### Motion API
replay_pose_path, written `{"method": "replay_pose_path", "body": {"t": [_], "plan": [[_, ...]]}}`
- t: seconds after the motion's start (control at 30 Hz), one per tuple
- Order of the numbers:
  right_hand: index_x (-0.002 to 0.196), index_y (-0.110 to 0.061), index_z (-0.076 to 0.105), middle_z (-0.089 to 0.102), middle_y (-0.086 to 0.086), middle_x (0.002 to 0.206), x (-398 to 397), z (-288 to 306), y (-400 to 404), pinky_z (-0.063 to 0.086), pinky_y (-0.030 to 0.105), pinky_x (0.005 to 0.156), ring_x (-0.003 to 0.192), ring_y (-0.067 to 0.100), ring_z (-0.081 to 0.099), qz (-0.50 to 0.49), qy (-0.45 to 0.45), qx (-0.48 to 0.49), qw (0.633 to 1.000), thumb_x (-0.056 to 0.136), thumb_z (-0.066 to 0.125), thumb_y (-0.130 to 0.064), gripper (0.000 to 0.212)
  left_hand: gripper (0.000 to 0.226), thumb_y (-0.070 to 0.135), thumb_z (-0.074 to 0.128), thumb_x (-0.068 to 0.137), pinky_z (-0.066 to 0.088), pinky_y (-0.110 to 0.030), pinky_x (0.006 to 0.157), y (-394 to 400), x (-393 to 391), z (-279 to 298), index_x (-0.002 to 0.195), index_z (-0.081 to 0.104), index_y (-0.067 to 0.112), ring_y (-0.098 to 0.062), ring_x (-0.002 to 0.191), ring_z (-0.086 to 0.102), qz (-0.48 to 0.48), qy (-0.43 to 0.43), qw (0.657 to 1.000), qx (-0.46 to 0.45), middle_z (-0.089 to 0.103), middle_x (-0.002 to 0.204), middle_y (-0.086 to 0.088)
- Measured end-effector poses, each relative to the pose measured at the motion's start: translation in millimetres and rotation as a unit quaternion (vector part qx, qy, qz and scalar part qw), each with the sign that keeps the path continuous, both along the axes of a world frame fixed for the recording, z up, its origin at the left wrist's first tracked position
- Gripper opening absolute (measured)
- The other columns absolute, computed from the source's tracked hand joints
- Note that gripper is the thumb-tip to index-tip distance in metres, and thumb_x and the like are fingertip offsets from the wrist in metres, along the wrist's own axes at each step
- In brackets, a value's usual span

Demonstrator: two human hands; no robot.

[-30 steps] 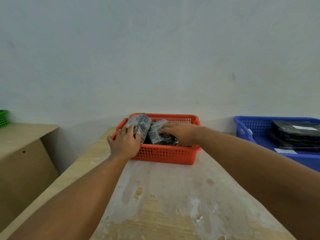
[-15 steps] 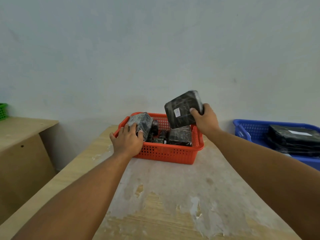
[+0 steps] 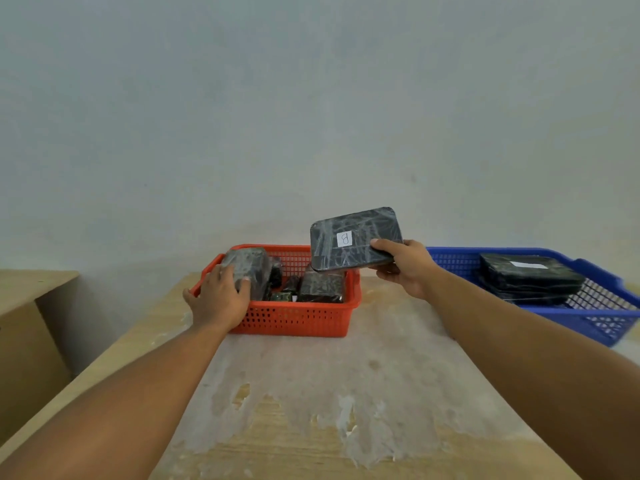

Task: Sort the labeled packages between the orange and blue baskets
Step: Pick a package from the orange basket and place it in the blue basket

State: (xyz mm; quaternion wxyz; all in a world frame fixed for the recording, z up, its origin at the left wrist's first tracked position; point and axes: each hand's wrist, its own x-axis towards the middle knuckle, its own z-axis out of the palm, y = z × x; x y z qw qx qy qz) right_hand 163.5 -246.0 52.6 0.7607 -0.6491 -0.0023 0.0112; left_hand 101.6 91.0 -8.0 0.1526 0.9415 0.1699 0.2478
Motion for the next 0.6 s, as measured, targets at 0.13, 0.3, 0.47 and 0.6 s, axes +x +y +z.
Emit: {"method": "replay_pose_path", "body": {"t": [0.13, 0.3, 0.47, 0.6], "plan": [[0.108, -0.007, 0.059, 0.071, 0.008, 0.093, -1, 10, -31, 0.051, 0.031, 0.059, 0.067, 0.018, 0.066, -0.053, -0.021, 0.023, 0.998, 0.076, 0.084, -0.028, 0.045, 0.039, 0.026, 0.052, 0.095, 0.028, -0.055, 0.108, -41, 2, 5, 0.131, 0.053, 0.012, -0.031, 0.131, 0.043, -0.113, -0.183, 0.977, -0.015, 0.051, 0.14, -0.011], [0.113, -0.011, 0.059, 0.071, 0.01, 0.096, 1, 20, -74, 0.062, 0.043, 0.064, 0.076, 0.027, 0.072, -0.096, -0.033, 0.049, 0.994, 0.091, 0.069, -0.03, 0.031, 0.032, 0.018, 0.051, 0.091, 0.036, -0.028, 0.104, -140, 10, 30, 0.119, 0.061, 0.008, -0.02, 0.119, 0.052, -0.32, -0.263, 0.907, -0.081, 0.06, 0.125, -0.008], [0.106, -0.02, 0.054, 0.068, 0.009, 0.101, 4, 25, -139, 0.056, 0.037, 0.059, 0.08, 0.023, 0.069, -0.19, -0.074, -0.046, 0.978, 0.097, 0.052, -0.035, 0.018, 0.028, 0.016, 0.053, 0.091, 0.045, -0.027, 0.088, -246, 23, 35, 0.117, 0.062, 0.015, -0.014, 0.109, 0.058, -0.392, -0.208, 0.875, -0.196, 0.062, 0.119, 0.002], [0.1, -0.023, 0.051, 0.061, -0.004, 0.088, 12, 27, -200, 0.038, 0.028, 0.056, 0.075, 0.01, 0.058, -0.255, -0.188, -0.315, 0.895, 0.096, 0.043, -0.05, 0.028, 0.043, 0.022, 0.055, 0.095, 0.035, -0.024, 0.092, -312, 46, 25, 0.137, 0.048, 0.015, -0.024, 0.124, 0.049, -0.337, -0.068, 0.889, -0.301, 0.049, 0.14, -0.008]]}}
